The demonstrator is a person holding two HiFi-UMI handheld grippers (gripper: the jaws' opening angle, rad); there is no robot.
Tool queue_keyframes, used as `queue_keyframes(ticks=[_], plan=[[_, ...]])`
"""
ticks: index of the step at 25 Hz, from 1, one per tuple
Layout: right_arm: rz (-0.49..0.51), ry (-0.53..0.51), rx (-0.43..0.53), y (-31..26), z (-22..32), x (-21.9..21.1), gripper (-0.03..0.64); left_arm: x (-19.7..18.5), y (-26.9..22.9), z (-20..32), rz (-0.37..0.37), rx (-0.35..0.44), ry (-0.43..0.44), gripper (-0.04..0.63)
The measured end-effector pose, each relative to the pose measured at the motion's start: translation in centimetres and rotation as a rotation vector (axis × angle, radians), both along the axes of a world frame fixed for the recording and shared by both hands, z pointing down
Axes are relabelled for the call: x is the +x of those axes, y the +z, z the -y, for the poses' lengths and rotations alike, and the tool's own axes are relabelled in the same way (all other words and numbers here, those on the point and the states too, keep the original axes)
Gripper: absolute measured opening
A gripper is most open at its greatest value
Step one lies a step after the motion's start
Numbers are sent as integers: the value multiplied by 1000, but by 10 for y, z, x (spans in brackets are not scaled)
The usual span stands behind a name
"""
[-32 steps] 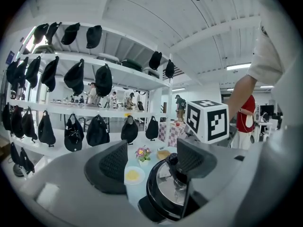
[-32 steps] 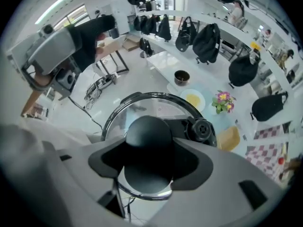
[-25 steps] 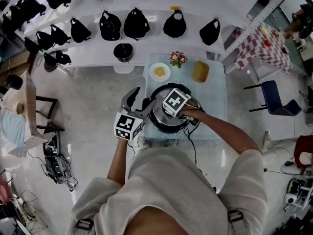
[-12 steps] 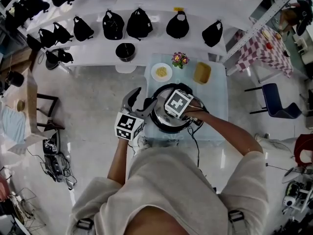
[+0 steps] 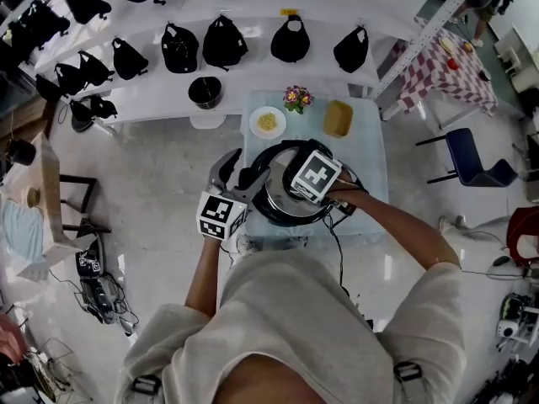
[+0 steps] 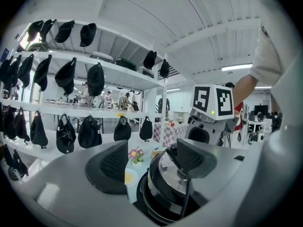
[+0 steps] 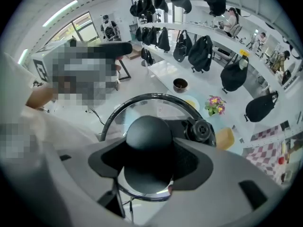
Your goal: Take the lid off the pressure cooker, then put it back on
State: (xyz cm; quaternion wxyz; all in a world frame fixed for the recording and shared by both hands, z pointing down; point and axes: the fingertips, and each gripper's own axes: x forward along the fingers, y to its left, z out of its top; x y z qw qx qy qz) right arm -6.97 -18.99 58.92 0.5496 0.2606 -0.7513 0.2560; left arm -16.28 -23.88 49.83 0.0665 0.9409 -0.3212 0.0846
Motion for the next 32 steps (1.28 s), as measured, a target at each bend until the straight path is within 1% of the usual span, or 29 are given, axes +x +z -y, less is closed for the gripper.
queue_keyframes(ticks=[4,11,15,21,24,27,32], plan=[[0,88,14,-7,-13,33,272,30,0,-5,0,7,79,308],[-6,276,36,-13,-51,104,273,104,0,-27,-14,1,258,308],[1,391,25,-18,-84,144,272,143,0,-46,-14,-1,350,308],[-39,537,-8,-12,-147,202,273,199,0,-71,-24,-13,473,308],[-38,612,-43,-6,-175,221,272,219,-3,-80,-28,-20,511,308],[-25,672,-59,3,-194,232,273,230,-3,-88,-23,-22,533,308],[-11,714,-58,24,-199,243,273,233,-1,-93,-13,-18,530,308]])
